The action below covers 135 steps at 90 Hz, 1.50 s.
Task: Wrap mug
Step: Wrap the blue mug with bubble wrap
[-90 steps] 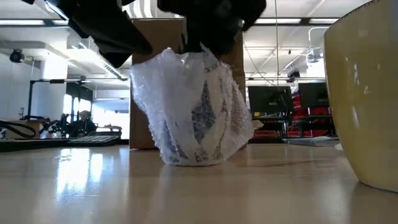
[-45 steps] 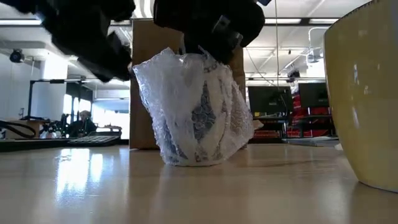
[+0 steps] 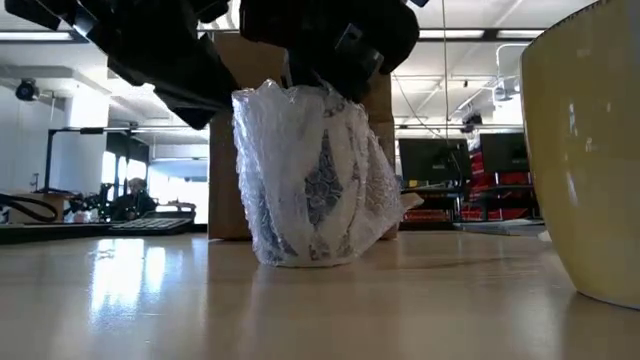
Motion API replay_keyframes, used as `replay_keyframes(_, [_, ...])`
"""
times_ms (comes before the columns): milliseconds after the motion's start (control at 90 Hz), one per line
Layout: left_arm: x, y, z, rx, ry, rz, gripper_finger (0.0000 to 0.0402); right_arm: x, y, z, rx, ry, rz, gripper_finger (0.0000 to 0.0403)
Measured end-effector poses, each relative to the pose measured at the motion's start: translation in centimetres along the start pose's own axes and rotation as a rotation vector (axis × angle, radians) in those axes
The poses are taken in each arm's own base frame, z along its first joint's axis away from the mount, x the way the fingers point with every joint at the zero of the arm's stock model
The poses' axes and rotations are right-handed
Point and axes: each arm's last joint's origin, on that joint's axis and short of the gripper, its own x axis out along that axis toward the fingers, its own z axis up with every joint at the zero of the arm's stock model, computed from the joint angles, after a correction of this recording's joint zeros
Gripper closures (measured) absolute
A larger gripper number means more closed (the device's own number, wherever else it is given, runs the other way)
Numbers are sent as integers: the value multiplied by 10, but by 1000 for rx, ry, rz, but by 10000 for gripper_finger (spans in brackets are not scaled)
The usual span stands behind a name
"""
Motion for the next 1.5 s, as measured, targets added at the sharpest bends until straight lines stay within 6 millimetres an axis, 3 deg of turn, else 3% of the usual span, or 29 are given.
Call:
replay_keyframes(344, [0,2,9,31,-99,85,402,0,0,1,-6,-12,0,396])
replay_keyframes(678, [14,11,-3,9,-51,127,402,-4,0,3,-17,-22,-1,396])
replay_keyframes(778, [13,11,-2,7,-50,122,402,-18,0,4,-23,-27,-3,396])
replay_keyframes(933, [13,11,-2,6,-45,117,402,-60,1,8,-29,-65,-6,396])
replay_keyframes(1056, [13,11,-2,5,-45,116,402,-79,3,12,-32,-113,-3,396])
replay_keyframes(1144, [13,11,-2,1,-48,114,402,-79,8,17,-44,-169,0,396])
replay_keyframes(1300, [13,11,-2,-17,-60,109,402,-56,16,17,-57,-162,2,396])
replay_keyframes(1500, [12,11,-1,-43,-69,109,401,-37,20,13,-63,-115,-133,396])
